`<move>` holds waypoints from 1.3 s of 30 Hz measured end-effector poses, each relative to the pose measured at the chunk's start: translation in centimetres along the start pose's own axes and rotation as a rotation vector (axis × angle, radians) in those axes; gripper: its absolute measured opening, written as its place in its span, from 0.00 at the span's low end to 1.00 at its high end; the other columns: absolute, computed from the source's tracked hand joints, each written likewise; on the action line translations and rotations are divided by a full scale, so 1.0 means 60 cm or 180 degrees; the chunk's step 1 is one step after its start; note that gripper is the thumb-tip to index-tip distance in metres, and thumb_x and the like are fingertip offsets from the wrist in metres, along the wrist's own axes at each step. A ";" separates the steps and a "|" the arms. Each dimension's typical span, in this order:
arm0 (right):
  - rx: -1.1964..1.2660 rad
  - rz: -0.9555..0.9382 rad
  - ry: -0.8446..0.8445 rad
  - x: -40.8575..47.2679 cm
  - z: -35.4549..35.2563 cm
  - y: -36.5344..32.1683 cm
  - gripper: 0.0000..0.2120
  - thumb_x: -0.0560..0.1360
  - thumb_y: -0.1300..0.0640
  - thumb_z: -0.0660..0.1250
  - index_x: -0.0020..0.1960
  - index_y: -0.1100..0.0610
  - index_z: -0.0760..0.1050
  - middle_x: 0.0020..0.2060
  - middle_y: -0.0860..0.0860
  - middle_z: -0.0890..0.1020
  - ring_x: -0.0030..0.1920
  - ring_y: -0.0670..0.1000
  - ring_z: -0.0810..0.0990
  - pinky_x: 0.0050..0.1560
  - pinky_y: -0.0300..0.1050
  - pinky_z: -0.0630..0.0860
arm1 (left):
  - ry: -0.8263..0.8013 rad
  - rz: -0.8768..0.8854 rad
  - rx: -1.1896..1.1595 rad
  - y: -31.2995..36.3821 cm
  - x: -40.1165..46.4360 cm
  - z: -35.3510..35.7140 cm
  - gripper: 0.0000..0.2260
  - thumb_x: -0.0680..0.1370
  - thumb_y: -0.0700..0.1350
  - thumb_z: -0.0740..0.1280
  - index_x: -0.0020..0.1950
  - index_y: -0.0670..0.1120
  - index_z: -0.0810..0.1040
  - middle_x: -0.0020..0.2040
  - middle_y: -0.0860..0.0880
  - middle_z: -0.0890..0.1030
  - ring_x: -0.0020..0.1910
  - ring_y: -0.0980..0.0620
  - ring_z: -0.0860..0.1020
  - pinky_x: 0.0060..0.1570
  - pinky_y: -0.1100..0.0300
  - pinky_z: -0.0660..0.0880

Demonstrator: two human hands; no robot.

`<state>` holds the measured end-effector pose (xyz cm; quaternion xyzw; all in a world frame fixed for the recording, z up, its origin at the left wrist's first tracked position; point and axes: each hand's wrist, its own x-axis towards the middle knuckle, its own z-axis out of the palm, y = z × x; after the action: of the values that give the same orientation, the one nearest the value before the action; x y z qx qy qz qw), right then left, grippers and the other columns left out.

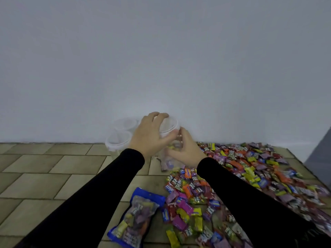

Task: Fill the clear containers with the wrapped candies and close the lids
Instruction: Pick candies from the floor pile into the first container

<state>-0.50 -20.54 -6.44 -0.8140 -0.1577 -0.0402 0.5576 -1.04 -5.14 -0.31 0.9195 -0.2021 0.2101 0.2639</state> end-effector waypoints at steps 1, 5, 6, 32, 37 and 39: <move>0.0028 -0.0039 0.0081 -0.016 -0.014 -0.005 0.42 0.62 0.40 0.74 0.70 0.51 0.61 0.64 0.48 0.69 0.65 0.46 0.71 0.61 0.49 0.76 | -0.0028 0.0035 -0.0029 0.022 -0.002 0.001 0.34 0.69 0.68 0.54 0.68 0.51 0.71 0.65 0.50 0.73 0.62 0.50 0.68 0.61 0.59 0.65; 0.0040 -0.0259 0.0354 -0.077 -0.063 -0.024 0.40 0.61 0.38 0.75 0.67 0.48 0.63 0.62 0.48 0.69 0.62 0.46 0.72 0.57 0.41 0.75 | -0.0071 0.0045 -0.0154 0.108 -0.013 0.007 0.35 0.67 0.69 0.53 0.69 0.53 0.70 0.62 0.50 0.74 0.62 0.51 0.67 0.57 0.61 0.64; 0.0062 -0.0270 0.0418 -0.094 -0.076 -0.027 0.39 0.62 0.38 0.75 0.67 0.48 0.63 0.62 0.49 0.70 0.62 0.45 0.73 0.56 0.41 0.75 | -0.0082 0.0047 -0.0189 0.131 -0.017 0.010 0.35 0.67 0.69 0.53 0.69 0.53 0.70 0.61 0.50 0.74 0.62 0.51 0.67 0.56 0.62 0.63; -0.0570 -0.0288 0.0409 -0.521 -0.313 0.056 0.22 0.65 0.43 0.73 0.55 0.43 0.69 0.40 0.57 0.78 0.34 0.56 0.77 0.30 0.46 0.74 | -0.2257 -0.0625 -0.0457 0.503 -0.193 0.149 0.34 0.63 0.77 0.59 0.59 0.56 0.71 0.64 0.44 0.72 0.52 0.47 0.76 0.45 0.54 0.69; -0.0611 -0.0190 0.0239 -0.548 -0.312 0.090 0.26 0.64 0.40 0.73 0.58 0.48 0.70 0.41 0.58 0.78 0.36 0.55 0.78 0.30 0.39 0.72 | -0.2300 -0.0645 -0.0390 0.507 -0.218 0.177 0.32 0.68 0.73 0.59 0.58 0.49 0.71 0.57 0.45 0.76 0.46 0.50 0.75 0.41 0.55 0.69; -0.0636 -0.0163 0.0271 -0.555 -0.309 0.098 0.27 0.64 0.41 0.74 0.57 0.53 0.73 0.41 0.55 0.80 0.36 0.51 0.79 0.30 0.35 0.70 | -0.2277 -0.0652 -0.0368 0.508 -0.228 0.180 0.30 0.69 0.73 0.60 0.58 0.50 0.70 0.56 0.46 0.76 0.47 0.49 0.76 0.43 0.54 0.70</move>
<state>-28.20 -46.60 -12.76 -0.8588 -0.1499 -0.1045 0.4786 -24.11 -31.47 -3.20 0.9337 -0.2000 -0.1636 0.2478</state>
